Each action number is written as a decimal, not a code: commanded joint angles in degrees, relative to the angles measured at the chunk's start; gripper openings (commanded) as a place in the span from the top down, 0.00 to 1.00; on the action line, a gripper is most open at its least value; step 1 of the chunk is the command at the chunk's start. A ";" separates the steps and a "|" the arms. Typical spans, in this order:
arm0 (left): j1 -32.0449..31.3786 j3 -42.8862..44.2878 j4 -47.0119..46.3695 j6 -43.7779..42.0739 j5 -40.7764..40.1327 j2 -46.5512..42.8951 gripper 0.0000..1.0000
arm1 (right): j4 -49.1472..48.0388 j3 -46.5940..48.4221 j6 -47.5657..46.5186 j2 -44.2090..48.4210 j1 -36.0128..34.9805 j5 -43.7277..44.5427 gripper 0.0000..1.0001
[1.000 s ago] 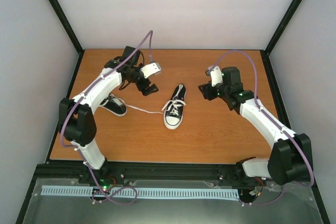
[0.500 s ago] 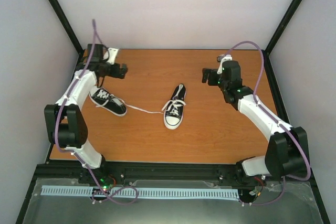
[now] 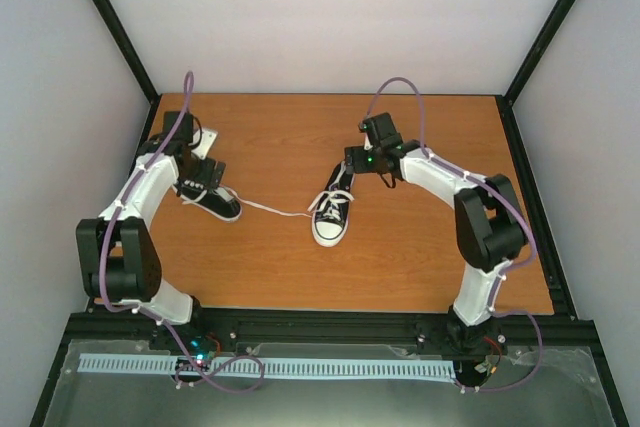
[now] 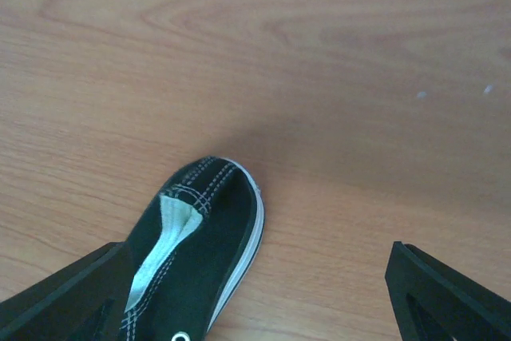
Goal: Tie the shoes
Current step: Pick up the shoe from the center of the board, then place the shoe at the center of the board, then pick up the shoe from the center of the board.
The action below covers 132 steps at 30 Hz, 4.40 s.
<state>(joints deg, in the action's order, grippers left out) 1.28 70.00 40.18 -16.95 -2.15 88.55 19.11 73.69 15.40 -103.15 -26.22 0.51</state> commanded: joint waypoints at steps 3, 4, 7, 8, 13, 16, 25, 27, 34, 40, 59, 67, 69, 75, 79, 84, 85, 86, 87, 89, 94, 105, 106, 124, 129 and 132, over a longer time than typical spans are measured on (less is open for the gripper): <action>1.70 -8.39 5.12 -5.29 -6.43 -7.38 0.00 | 6.37 6.38 0.66 -6.15 -1.59 -3.13 0.10; 1.97 -9.40 5.22 -5.51 -6.95 -8.38 0.00 | 6.76 7.47 0.29 -7.28 -1.94 -3.30 0.07; 3.00 -11.02 5.85 -5.84 -7.78 -10.39 0.00 | 7.81 11.07 -0.61 -9.86 -3.19 -5.01 0.05; 3.29 -10.77 6.46 -5.85 -7.92 -10.74 0.00 | 8.52 12.22 -0.83 -10.73 -3.51 -5.28 0.04; 3.90 -9.30 8.66 -6.03 -7.56 -12.36 0.00 | 12.14 15.63 -0.79 -14.50 -3.93 -3.04 0.09; 3.91 -9.05 8.90 -6.04 -8.23 -12.13 0.00 | 12.86 15.55 -0.89 -14.95 -3.93 -1.10 0.13; 3.90 -8.06 9.56 -5.51 -7.41 -12.09 0.00 | 15.45 19.50 -1.94 -19.96 -3.91 -4.39 0.51; 3.91 -8.56 9.40 -5.62 -7.53 -12.24 0.00 | 15.08 18.93 -2.16 -19.26 -3.91 -3.24 0.70; 3.91 -8.12 10.51 -5.38 -5.03 -12.28 0.00 | 15.48 13.01 -8.67 -9.12 -0.84 5.16 0.97; 3.91 -7.65 10.84 -6.06 -2.40 -11.25 0.00 | 21.19 7.79 -16.66 -1.07 10.42 1.46 0.96; 3.91 -5.99 19.86 -10.98 11.46 -10.25 0.19 | 26.07 20.24 -21.47 -14.61 16.99 1.60 0.77; 3.88 -4.98 23.07 -15.20 18.09 -11.47 0.18 | 27.66 20.72 -17.98 -11.51 16.99 3.77 0.41; 3.88 -5.02 24.46 -20.16 22.55 -13.20 0.15 | 27.37 20.12 -17.34 -8.88 16.99 3.03 0.39; 3.90 0.81 35.46 -43.93 30.89 -13.40 0.09 | 22.35 14.23 -16.95 2.23 16.94 -10.07 0.31; 3.91 2.80 41.99 -64.71 31.17 -13.08 0.07 | 17.45 8.91 -15.89 9.26 16.99 -22.39 0.19; 3.91 3.41 38.89 -78.79 22.28 -7.89 0.04 | 16.00 5.95 -14.78 12.11 16.90 -28.87 0.07; 3.91 3.27 37.89 -80.73 20.32 -5.96 0.03 | 15.97 5.68 -14.71 12.31 16.90 -28.98 0.07; 3.91 2.95 36.64 -82.60 18.40 -4.42 0.03 | 15.98 5.36 -14.63 12.40 16.90 -29.01 0.07; 3.91 2.48 34.57 -84.20 16.53 -2.93 0.03 | 15.91 5.14 -14.61 12.51 16.86 -29.12 0.07; 3.76 1.96 28.05 -85.32 13.44 -0.10 0.03 | 15.72 4.55 -14.46 12.83 16.82 -29.71 0.07; 2.10 8.85 20.61 -83.02 14.45 9.34 0.03 | 15.78 3.44 -14.19 12.52 16.81 -30.26 0.08; -2.76 6.60 15.73 -78.77 9.39 19.38 0.09 | 17.13 3.02 -14.68 12.38 16.73 -29.43 0.08; -2.80 6.75 17.52 -78.24 9.51 19.19 0.20 | 17.23 2.96 -14.63 12.34 16.73 -29.32 0.09; -8.15 13.86 27.18 -10.27 34.53 17.22 0.99 | 16.00 1.49 -11.35 11.54 16.36 -31.48 0.10; -10.32 13.96 23.59 4.48 30.69 21.15 0.99 | 16.48 0.73 -11.27 12.20 15.47 -31.04 0.09; -11.45 13.41 19.83 14.47 28.50 21.70 0.99 | 16.18 -0.23 -11.01 12.91 15.15 -30.55 0.09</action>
<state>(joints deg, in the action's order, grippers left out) -9.02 83.00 62.15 -22.68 26.28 109.51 36.14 74.78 3.31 -91.11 -10.28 -29.80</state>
